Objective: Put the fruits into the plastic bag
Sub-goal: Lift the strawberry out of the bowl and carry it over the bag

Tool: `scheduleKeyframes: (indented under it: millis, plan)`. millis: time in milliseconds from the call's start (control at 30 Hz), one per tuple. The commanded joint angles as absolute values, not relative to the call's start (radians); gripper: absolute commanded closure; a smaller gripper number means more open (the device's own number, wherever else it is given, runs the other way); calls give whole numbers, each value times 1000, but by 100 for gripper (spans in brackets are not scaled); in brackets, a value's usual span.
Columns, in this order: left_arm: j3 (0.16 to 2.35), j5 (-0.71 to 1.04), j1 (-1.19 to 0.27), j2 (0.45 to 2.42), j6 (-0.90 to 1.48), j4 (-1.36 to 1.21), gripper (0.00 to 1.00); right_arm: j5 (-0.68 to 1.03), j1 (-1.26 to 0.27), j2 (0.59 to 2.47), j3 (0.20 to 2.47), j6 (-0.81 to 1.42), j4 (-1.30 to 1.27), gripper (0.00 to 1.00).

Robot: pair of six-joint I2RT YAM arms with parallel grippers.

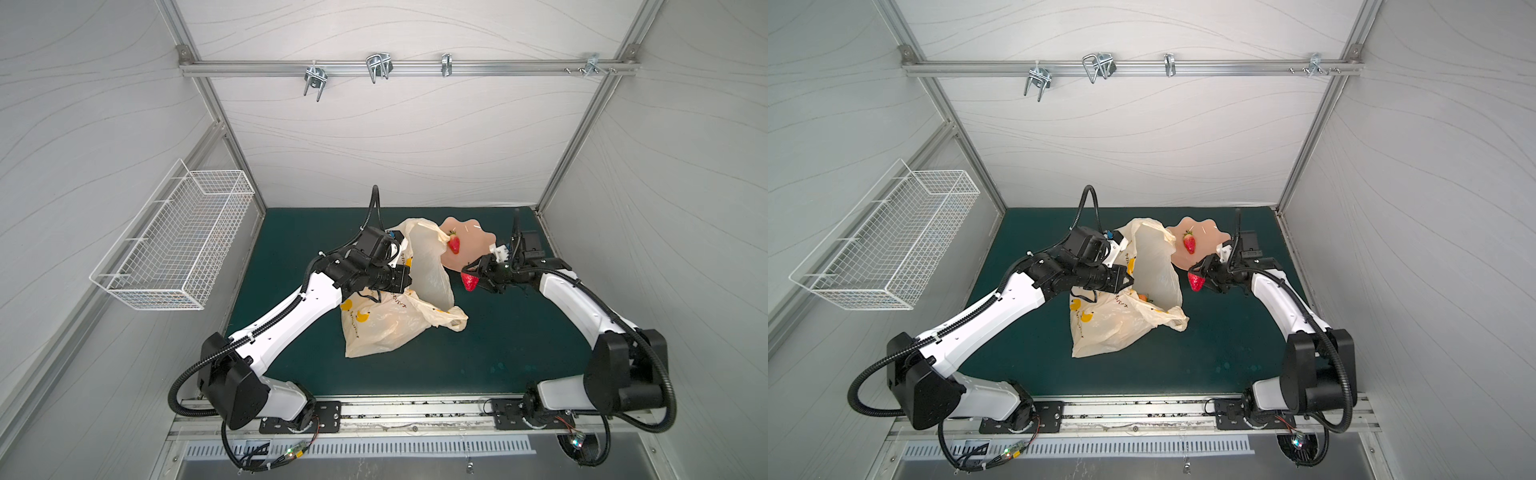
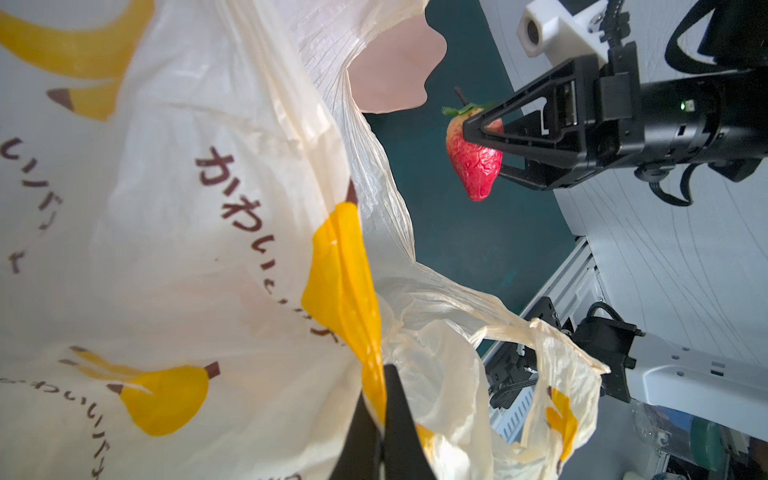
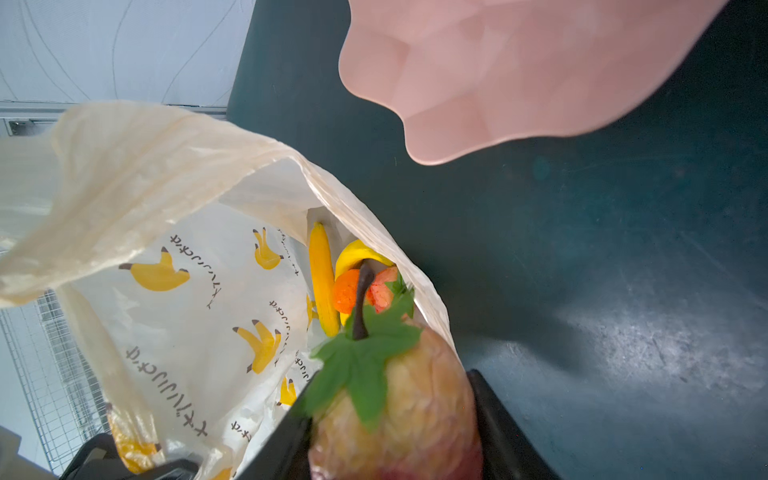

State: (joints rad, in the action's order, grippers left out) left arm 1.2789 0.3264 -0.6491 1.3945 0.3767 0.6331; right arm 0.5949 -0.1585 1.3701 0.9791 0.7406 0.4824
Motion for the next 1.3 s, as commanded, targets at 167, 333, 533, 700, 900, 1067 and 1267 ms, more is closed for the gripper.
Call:
scheduleKeyframes:
  millis: [167, 333, 533, 700, 900, 1067, 1267]
  plan:
    - [1325, 345, -650, 1404, 362, 588, 100, 667, -151, 1302, 901, 839, 384, 63]
    - [1317, 347, -649, 1402, 366, 584, 100, 684, -151, 1298, 875, 864, 347, 63]
    - [1319, 348, -650, 1405, 369, 578, 100, 702, -152, 1298, 868, 878, 328, 63]
    - [1321, 346, -649, 1405, 370, 579, 100, 713, -161, 1305, 864, 887, 304, 63]
    - [1316, 346, -650, 1407, 373, 573, 100, 720, -212, 1343, 863, 940, 228, 63]
    - [1322, 346, -650, 1414, 374, 570, 100, 705, -297, 1391, 903, 974, 188, 63]
    - [1331, 350, -650, 1422, 374, 569, 100, 676, -396, 1452, 943, 995, 158, 63]
